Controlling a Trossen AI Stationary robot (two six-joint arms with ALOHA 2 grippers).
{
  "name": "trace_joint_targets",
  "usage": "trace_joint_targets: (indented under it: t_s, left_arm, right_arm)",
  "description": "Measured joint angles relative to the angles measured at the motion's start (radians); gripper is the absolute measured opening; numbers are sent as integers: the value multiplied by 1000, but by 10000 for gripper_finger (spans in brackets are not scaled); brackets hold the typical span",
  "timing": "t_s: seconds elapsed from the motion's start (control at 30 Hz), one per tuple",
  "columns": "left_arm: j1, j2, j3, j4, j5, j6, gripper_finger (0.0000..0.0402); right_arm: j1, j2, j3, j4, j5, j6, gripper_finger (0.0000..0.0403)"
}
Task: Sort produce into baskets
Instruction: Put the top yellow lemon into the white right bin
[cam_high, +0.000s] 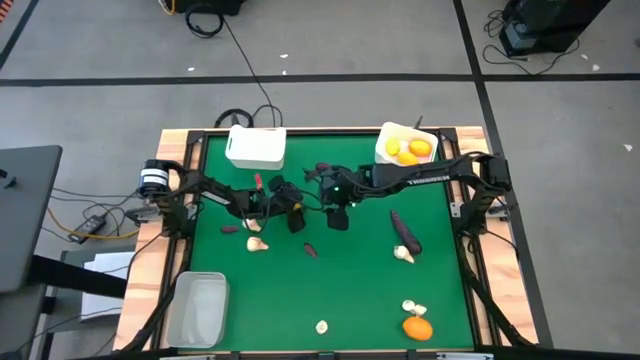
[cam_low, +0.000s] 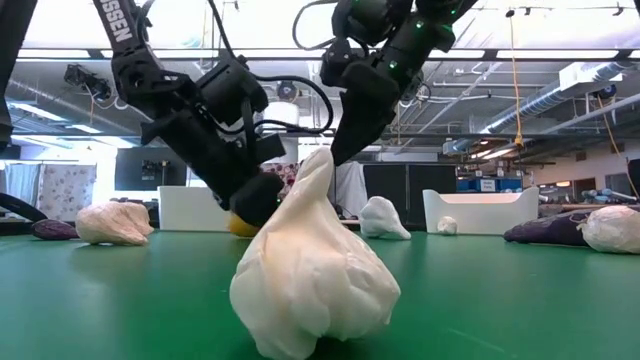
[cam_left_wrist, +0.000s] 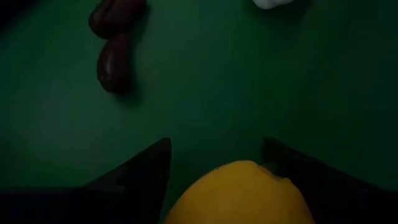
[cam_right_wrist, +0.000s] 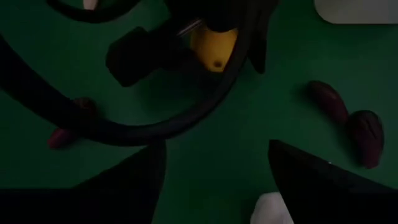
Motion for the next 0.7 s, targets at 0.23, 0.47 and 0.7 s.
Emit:
trace_joint_targets:
  t_s: [0.23,0.47,0.7]
  left_arm:
    - [0,0,0,4,-1,0,218]
    - [-9,-51,-5,36,5,-23,220]
    - [-39,-223,-3,171,35,-63,221]
  right_arm:
    - [2,2,0,3,20,3,291]
    - [6,2,-94,137,-17,60,291]
    - [31,3,-286,576,-119,212,291]
